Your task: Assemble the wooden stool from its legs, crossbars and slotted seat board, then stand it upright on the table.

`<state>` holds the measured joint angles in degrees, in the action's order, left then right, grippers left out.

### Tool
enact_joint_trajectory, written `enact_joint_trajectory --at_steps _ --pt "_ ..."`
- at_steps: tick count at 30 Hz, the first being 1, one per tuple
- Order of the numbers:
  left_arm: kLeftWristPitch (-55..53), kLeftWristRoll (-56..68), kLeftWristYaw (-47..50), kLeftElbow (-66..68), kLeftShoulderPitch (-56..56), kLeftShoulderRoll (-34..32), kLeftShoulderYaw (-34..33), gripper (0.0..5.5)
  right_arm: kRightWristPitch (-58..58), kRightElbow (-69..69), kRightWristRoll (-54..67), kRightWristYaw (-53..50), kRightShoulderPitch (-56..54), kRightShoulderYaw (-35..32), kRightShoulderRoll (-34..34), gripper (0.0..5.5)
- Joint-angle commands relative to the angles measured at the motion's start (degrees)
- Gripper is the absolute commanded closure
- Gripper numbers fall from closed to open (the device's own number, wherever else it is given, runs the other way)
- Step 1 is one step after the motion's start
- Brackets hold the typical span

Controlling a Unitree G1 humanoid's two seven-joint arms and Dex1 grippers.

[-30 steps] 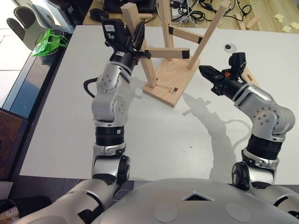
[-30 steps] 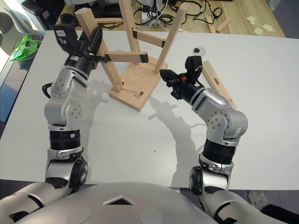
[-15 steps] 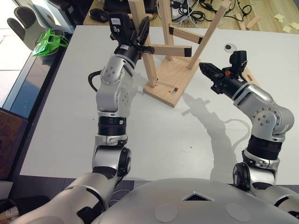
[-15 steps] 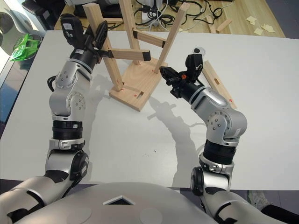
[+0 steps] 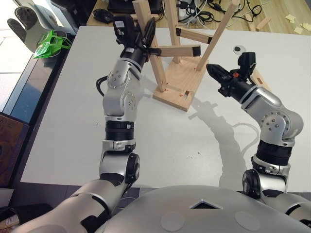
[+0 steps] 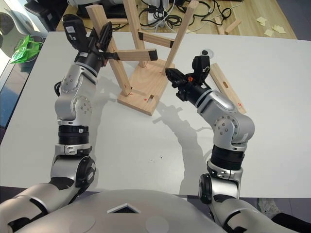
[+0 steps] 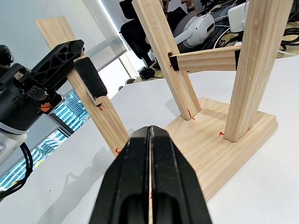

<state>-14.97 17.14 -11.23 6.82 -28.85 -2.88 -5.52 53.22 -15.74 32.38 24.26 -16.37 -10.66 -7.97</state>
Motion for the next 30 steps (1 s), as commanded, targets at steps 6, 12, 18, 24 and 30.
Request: enact_joint_trajectory --at_steps 6,12,18,24,30 --pt "1.25 2.52 0.74 -1.96 1.0 2.31 -1.86 4.47 -2.41 0.53 1.51 -0.97 -0.23 -0.4 -0.1 5.5" --pt "1.22 0.58 1.77 -2.87 1.64 1.51 -1.19 4.47 -3.31 0.65 2.46 -1.56 -0.17 -0.54 -0.13 5.5" --pt "2.34 -1.87 2.21 -3.95 4.01 2.23 1.37 4.47 -3.75 0.61 3.48 -1.92 -0.18 -0.53 -0.21 5.5" --pt "3.78 -3.52 3.91 -3.42 4.91 4.24 3.12 4.47 -4.6 0.68 4.41 -2.31 -0.33 -1.02 0.12 5.5" --pt "6.62 -5.15 5.18 -0.05 3.4 4.78 2.91 4.47 -5.51 0.82 5.49 -2.85 -0.32 -1.06 0.3 5.5"
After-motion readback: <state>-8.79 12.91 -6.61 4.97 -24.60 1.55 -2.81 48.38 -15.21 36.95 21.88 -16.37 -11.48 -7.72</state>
